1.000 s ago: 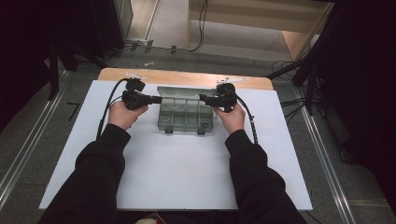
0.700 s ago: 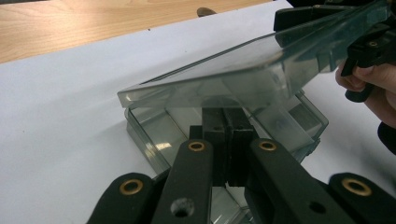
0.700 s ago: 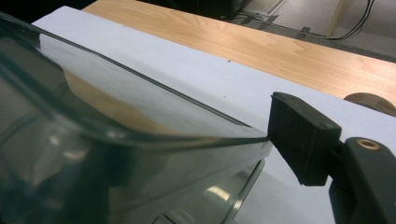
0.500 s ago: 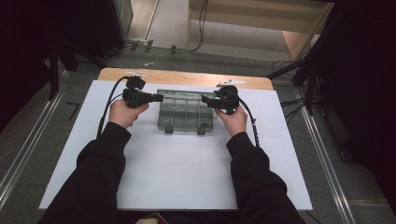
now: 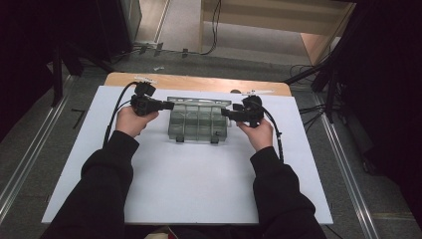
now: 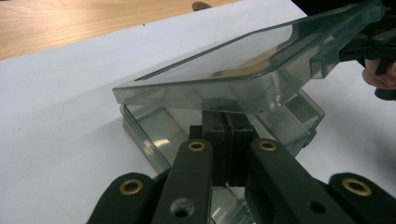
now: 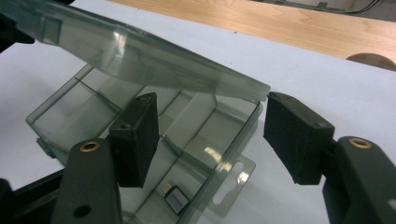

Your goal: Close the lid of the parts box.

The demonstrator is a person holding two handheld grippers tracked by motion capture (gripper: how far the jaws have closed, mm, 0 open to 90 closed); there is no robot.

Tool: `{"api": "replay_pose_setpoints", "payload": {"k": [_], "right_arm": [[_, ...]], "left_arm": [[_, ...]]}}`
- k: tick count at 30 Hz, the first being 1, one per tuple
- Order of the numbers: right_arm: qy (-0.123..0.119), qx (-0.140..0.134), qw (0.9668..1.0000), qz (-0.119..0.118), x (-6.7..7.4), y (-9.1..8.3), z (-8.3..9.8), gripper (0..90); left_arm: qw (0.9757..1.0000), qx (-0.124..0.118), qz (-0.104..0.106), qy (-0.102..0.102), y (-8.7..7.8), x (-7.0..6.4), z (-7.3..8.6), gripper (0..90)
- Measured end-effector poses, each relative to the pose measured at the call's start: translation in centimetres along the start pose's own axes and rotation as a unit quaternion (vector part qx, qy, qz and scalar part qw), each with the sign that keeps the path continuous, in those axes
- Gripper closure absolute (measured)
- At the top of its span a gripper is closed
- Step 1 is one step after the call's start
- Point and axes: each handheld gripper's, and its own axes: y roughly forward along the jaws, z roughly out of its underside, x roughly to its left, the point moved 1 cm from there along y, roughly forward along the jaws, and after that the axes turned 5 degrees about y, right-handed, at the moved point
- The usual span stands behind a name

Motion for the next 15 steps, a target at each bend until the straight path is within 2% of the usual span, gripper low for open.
{"api": "replay_pose_setpoints", "payload": {"k": [5,9,15], "right_arm": [[-0.002,0.010,1.0000,0.001,-0.1,-0.9,0.1,42.5],[-0.007,0.027,0.9996,0.002,-0.2,-1.8,0.1,57.9],[0.018,0.041,0.9990,-0.008,-0.9,-2.8,0.2,75.3]], "left_arm": [[0.9999,-0.005,0.010,-0.008,-0.3,0.2,0.1,90.0],[1.0000,-0.001,0.008,-0.005,-0.3,0.2,0.2,90.0],[0.9999,0.005,0.013,-0.005,-0.5,0.2,0.6,90.0]]}}
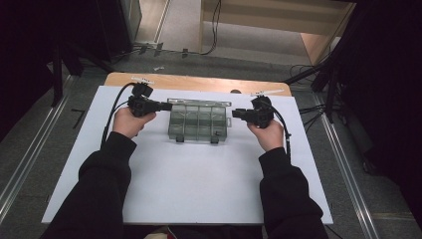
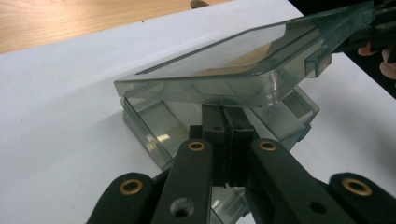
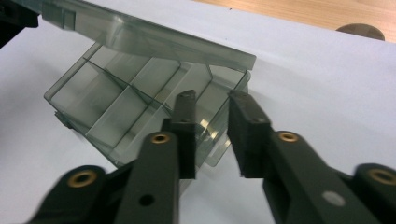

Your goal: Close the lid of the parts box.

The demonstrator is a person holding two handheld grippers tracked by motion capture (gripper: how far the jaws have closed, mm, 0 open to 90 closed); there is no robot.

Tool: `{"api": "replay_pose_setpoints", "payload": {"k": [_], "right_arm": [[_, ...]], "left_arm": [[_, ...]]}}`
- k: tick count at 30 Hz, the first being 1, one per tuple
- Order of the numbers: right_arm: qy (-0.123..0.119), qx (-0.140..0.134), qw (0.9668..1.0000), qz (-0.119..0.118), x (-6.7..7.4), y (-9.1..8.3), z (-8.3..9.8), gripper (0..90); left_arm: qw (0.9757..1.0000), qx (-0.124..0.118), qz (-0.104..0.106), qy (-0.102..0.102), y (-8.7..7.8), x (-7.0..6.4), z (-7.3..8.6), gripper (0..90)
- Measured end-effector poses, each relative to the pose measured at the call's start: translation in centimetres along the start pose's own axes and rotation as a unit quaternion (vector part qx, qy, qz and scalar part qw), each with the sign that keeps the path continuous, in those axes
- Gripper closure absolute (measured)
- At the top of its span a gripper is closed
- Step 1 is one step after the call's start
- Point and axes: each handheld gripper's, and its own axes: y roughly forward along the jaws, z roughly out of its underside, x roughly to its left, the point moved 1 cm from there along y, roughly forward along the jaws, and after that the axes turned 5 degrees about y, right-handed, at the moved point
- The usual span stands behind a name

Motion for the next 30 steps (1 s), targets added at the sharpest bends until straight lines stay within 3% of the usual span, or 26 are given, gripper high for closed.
{"api": "replay_pose_setpoints", "payload": {"k": [2,4,6,12,25,30], "right_arm": [[0.000,0.000,1.0000,-0.003,-0.1,-0.2,0.0,82.8],[0.005,0.003,1.0000,-0.005,-0.1,-0.3,-0.1,87.8],[0.010,0.008,0.9999,-0.007,0.0,-0.5,-0.3,88.1],[-0.014,0.003,0.9998,-0.014,0.5,-0.8,-0.6,88.2],[-0.015,-0.007,0.9998,-0.012,0.6,-1.5,-0.8,88.2],[-0.016,-0.008,0.9998,-0.012,0.9,-1.8,-0.7,88.2]], "left_arm": [[0.9998,-0.004,0.014,-0.011,-0.1,0.1,0.1,90.0],[0.9999,-0.003,0.012,-0.008,-0.1,0.0,0.2,90.0],[1.0000,0.003,0.006,-0.002,-0.2,-0.1,0.3,90.0],[0.9999,0.008,0.009,0.000,-0.8,-0.1,0.6,90.0],[0.9995,0.028,0.007,0.012,-1.5,-0.2,1.5,90.0],[0.9992,0.032,-0.016,0.020,-2.2,-0.1,1.7,90.0]]}}
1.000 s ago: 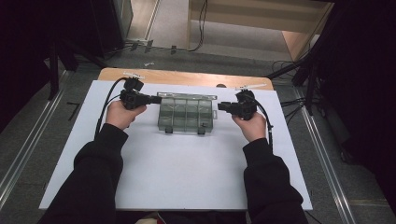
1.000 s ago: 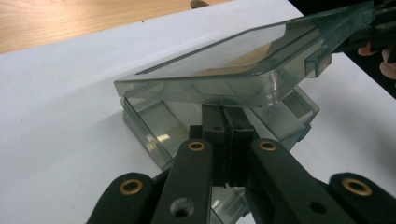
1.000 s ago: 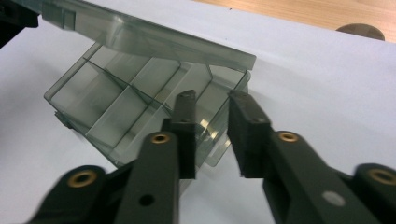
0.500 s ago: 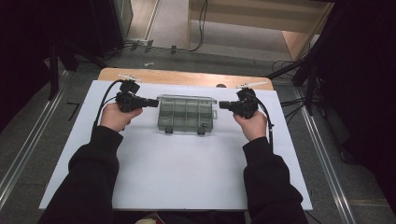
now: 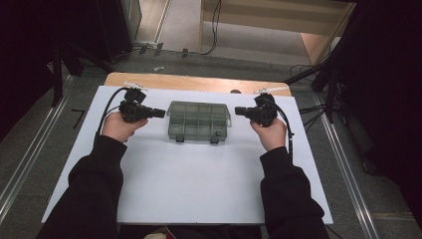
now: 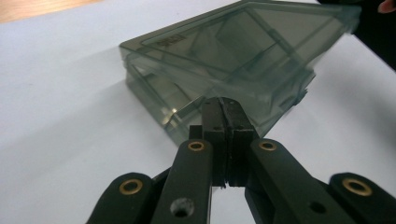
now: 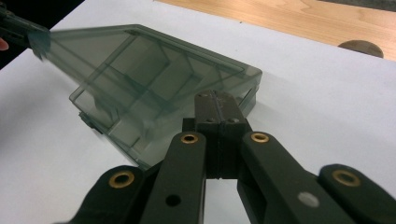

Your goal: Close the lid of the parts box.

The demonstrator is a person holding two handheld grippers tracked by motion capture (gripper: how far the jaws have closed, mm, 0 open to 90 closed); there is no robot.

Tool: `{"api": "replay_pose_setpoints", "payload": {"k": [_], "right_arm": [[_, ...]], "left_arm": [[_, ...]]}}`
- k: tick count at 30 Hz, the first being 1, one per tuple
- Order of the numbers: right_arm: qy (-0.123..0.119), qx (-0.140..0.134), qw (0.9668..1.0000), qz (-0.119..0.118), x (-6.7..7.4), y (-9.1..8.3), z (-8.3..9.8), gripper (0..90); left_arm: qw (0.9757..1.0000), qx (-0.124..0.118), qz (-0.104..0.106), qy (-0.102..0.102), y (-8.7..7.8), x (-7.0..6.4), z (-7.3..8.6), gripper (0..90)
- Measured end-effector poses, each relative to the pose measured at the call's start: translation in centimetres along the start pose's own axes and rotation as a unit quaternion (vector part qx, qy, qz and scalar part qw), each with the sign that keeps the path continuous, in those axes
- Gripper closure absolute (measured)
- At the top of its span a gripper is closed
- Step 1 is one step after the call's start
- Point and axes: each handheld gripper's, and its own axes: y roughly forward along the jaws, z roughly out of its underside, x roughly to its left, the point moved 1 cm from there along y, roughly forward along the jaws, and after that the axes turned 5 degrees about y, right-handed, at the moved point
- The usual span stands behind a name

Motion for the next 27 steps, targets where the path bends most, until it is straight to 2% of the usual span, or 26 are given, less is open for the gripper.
{"api": "replay_pose_setpoints", "payload": {"k": [8,10,17,23,27], "right_arm": [[-0.010,-0.004,0.9999,-0.006,1.2,0.0,0.3,88.2],[-0.016,-0.003,0.9998,-0.007,1.5,0.3,0.6,88.2],[-0.024,0.011,0.9996,-0.012,2.3,1.1,1.1,88.1],[-0.032,0.027,0.9990,-0.015,2.8,1.9,1.8,88.1],[-0.027,0.029,0.9991,-0.016,2.8,2.1,2.1,88.1]], "left_arm": [[0.9998,-0.020,0.003,0.006,-0.4,-0.6,-0.1,90.0],[0.9996,-0.026,0.010,0.006,-0.2,-0.9,-0.1,90.0],[0.9995,-0.023,0.012,0.019,0.5,-1.9,-0.1,90.0],[0.9995,-0.020,0.018,0.018,1.3,-2.3,0.2,90.0],[0.9995,-0.019,0.016,0.019,1.4,-2.4,0.3,90.0]]}}
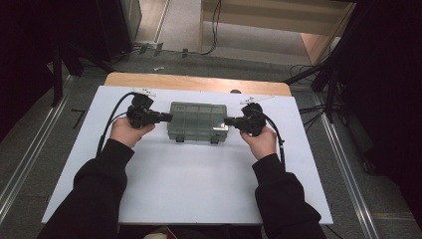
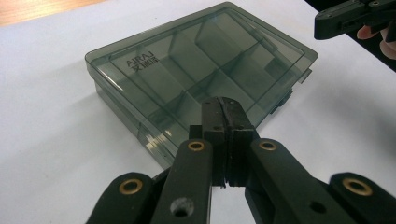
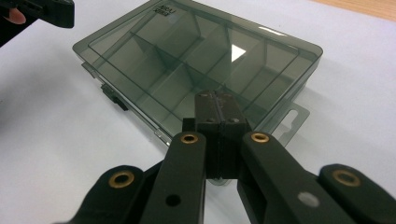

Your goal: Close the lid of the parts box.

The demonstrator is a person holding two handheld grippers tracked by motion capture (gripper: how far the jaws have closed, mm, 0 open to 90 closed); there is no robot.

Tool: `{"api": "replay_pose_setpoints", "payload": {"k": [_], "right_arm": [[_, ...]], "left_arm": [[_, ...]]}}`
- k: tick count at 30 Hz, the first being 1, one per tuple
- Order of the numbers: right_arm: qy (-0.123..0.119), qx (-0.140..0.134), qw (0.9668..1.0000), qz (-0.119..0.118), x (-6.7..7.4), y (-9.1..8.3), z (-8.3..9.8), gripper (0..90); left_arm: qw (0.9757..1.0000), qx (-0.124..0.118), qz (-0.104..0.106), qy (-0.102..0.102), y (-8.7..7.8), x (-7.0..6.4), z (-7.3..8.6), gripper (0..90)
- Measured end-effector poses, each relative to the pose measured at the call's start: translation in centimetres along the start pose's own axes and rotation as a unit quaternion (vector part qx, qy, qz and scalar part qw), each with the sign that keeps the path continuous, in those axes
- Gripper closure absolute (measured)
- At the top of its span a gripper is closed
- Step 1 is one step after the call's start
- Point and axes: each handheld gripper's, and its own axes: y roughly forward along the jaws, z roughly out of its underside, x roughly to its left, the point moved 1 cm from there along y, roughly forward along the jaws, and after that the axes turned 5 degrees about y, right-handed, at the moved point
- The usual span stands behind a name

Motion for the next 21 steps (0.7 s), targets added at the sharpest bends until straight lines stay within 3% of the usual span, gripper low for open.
{"api": "replay_pose_setpoints", "payload": {"k": [9,21], "right_arm": [[-0.004,0.011,0.9999,0.009,0.3,0.5,0.6,88.2],[-0.002,0.027,0.9995,0.015,0.1,1.5,1.2,88.1]], "left_arm": [[1.0000,-0.001,0.003,-0.001,0.4,-0.3,0.3,90.0],[0.9998,0.020,-0.004,0.005,1.8,-0.2,1.0,90.0]]}}
